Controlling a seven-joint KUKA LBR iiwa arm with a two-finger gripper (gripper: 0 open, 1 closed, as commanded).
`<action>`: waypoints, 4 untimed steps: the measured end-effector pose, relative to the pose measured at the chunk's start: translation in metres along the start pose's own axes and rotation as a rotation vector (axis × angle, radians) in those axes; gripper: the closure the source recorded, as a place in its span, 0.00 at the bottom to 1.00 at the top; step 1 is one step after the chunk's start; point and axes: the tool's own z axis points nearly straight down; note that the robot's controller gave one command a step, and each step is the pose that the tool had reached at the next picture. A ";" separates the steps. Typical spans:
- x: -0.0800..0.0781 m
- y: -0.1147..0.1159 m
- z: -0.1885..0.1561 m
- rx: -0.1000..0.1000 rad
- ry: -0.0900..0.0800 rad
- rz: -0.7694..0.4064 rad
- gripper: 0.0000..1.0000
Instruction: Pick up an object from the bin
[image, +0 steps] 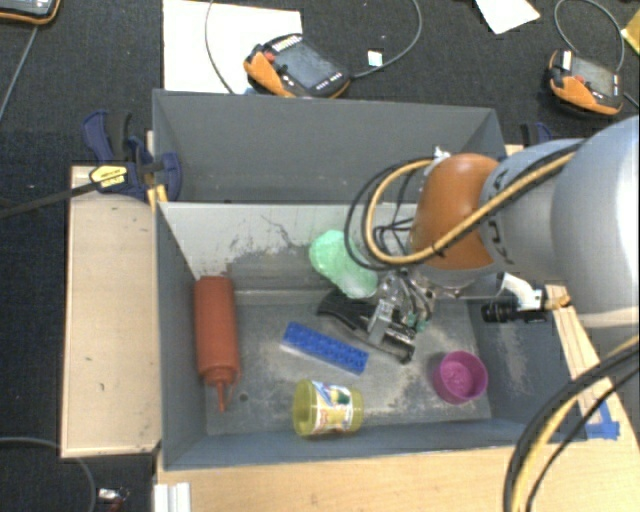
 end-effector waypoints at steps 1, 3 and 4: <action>0.002 -0.001 -0.036 0.003 0.003 -0.003 1.00; 0.000 -0.001 -0.097 0.001 -0.001 -0.009 1.00; 0.000 -0.001 -0.104 0.001 -0.002 -0.011 1.00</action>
Offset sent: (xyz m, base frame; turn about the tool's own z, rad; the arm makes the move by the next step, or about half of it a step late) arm -0.0024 -0.0001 0.0865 -0.0020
